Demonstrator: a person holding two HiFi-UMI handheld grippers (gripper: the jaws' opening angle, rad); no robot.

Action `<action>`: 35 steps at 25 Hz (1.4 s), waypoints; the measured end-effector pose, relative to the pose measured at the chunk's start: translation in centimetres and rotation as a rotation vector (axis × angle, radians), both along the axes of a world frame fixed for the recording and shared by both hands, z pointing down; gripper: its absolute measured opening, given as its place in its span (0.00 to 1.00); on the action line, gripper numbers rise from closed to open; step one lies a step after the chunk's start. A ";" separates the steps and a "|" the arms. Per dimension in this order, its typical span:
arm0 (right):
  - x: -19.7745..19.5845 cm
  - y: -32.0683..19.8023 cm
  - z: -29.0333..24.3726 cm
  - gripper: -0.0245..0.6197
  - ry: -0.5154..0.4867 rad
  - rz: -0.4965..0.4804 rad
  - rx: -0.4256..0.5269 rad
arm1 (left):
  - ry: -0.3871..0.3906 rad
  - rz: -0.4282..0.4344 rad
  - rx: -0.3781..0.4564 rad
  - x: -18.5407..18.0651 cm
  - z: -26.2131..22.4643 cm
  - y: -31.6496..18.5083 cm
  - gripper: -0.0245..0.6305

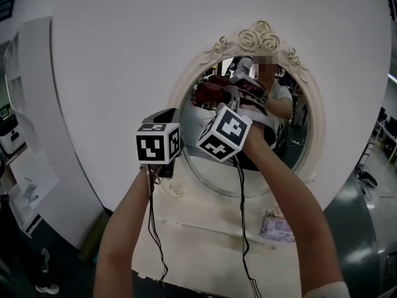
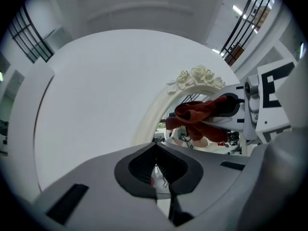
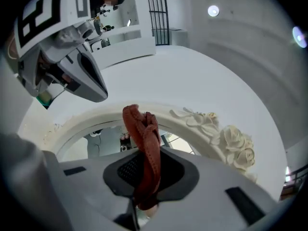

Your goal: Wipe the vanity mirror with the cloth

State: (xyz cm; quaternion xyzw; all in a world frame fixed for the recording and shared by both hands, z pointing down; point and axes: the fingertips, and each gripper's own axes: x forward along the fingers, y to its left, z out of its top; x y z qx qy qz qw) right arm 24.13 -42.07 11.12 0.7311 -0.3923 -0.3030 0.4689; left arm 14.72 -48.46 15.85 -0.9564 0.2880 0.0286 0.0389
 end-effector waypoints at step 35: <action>-1.8 -6.2 16.8 0.13 0.024 0.006 -0.264 | -0.152 0.001 -0.148 -0.8 17.2 -3.7 0.05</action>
